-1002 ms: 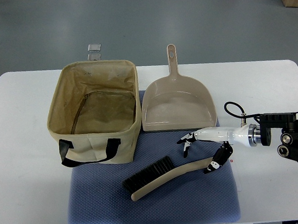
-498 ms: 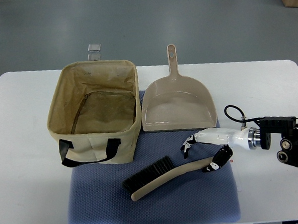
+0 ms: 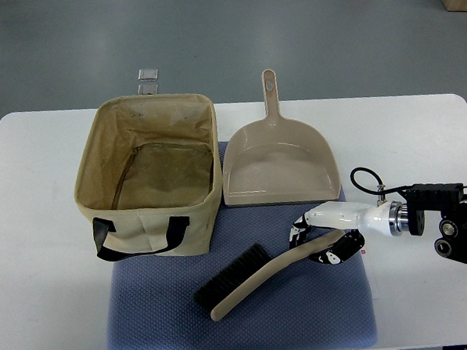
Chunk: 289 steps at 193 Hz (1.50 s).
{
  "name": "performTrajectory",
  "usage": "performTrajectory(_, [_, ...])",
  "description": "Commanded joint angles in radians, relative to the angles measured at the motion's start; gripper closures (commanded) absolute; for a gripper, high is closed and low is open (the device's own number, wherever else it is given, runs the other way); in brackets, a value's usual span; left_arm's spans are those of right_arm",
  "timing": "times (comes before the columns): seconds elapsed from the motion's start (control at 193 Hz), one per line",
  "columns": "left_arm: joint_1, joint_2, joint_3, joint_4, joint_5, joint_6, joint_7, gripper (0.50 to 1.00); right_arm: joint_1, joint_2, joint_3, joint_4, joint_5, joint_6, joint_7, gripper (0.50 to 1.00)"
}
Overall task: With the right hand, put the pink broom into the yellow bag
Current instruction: 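Lift the brush with the right hand up off the mat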
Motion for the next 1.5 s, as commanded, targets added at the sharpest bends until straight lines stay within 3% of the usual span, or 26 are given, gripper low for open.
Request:
performTrajectory(0.0, [0.000,0.000,0.000,0.000,0.000,0.000,0.001,0.500,-0.004,-0.001,0.000,0.002,-0.003,-0.003,0.002,0.991])
performTrajectory(0.192, [0.000,0.000,0.000,0.000,0.000,0.000,0.001,0.500,0.001,-0.017,0.004,0.002,-0.003,-0.004,0.010,1.000])
performTrajectory(0.623, [0.000,0.000,0.000,0.000,0.000,0.000,0.001,0.500,0.018,-0.126,0.079,0.031,0.012,0.006,0.097,1.000])
performTrajectory(1.168, [0.001,0.000,0.000,0.000,0.000,0.000,0.001,0.500,0.019,-0.253,0.162,0.031,0.152,0.060,0.104,1.000])
performTrajectory(1.495, [0.001,0.000,0.000,0.000,0.000,0.000,0.001,0.500,0.018,-0.387,0.389,0.009,0.164,0.214,0.108,1.000])
